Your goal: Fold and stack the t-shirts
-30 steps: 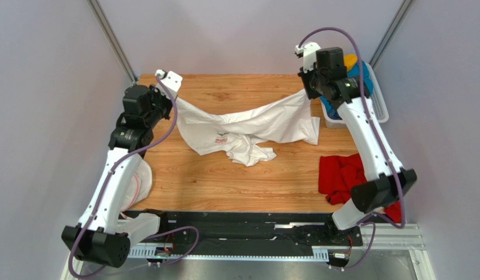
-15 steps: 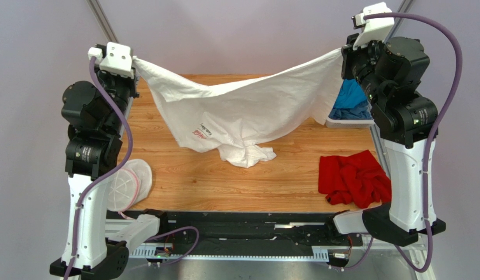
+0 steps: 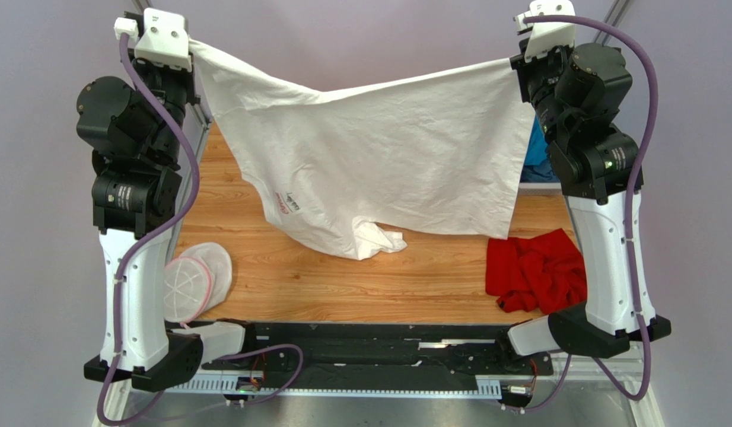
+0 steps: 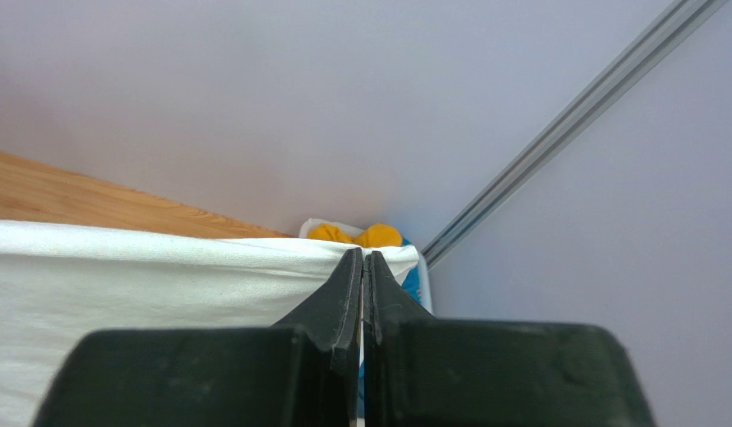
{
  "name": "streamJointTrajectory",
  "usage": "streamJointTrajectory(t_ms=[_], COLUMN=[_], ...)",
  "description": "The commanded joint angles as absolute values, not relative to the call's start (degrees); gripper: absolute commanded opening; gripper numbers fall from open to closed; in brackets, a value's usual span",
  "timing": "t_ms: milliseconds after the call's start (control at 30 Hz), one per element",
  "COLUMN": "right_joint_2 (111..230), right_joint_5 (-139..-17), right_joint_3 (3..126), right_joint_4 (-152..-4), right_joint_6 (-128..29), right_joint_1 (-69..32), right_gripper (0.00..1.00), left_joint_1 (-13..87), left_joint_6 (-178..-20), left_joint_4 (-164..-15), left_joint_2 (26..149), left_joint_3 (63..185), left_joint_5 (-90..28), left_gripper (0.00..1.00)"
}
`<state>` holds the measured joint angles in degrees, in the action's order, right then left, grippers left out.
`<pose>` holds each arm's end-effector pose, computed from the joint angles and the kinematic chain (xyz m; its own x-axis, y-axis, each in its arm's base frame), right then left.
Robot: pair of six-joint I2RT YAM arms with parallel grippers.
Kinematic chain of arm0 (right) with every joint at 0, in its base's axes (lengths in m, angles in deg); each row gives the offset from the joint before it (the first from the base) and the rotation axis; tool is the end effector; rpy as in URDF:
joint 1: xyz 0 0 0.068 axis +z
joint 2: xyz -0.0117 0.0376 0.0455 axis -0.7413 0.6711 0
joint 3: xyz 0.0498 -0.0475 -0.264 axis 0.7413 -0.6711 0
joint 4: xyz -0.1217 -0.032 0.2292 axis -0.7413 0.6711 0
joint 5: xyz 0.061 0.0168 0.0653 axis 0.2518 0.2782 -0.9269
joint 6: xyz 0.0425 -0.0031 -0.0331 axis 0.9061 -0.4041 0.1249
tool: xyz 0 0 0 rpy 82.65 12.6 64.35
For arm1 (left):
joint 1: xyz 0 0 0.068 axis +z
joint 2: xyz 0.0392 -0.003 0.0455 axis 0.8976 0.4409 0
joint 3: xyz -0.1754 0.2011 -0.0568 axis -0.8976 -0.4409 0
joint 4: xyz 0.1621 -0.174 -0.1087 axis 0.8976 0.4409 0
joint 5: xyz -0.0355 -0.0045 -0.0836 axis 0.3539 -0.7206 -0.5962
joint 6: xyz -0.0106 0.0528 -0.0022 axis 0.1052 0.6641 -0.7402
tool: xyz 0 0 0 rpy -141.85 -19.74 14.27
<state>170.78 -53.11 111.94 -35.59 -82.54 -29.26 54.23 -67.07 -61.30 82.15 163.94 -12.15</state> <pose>0.2205 0.0628 0.5809 -0.0091 -0.4464 -0.8948 -0.0266 0.8946 -0.4461 0.1718 -0.0224 0.6019 0.2589 0.3022 -0.9174 -0.1068 0.9529 0.2838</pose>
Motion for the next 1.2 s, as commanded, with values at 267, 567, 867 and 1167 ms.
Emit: streamJointTrajectory(t_ms=[267, 567, 867, 1167], right_joint_2=[166.1, 154.8, 150.4, 150.6], right_joint_5=[-46.4, -44.0, -41.4, -41.5], right_joint_3=[119.6, 116.0, 117.7, 107.2], right_joint_4=[-37.8, -32.8, -31.4, -36.6], right_joint_6=[-87.3, -87.3, -89.6, -91.1], right_joint_1=[-29.2, -29.3, -29.3, -29.4], right_gripper=[0.0, 0.0, 0.0, 0.0], left_joint_1=[54.5, 54.5, 54.5, 54.5], left_joint_6=[-61.9, -59.8, -56.0, -50.0], left_joint_4=[-66.3, -60.4, -59.3, -69.5], left_joint_2=[73.3, 58.9, 53.3, 58.7], left_joint_3=[166.8, 163.7, 164.4, 156.0], left_joint_5=[-12.8, -13.4, -8.7, -5.0], left_gripper=[0.0, 0.0, 0.0, 0.0])
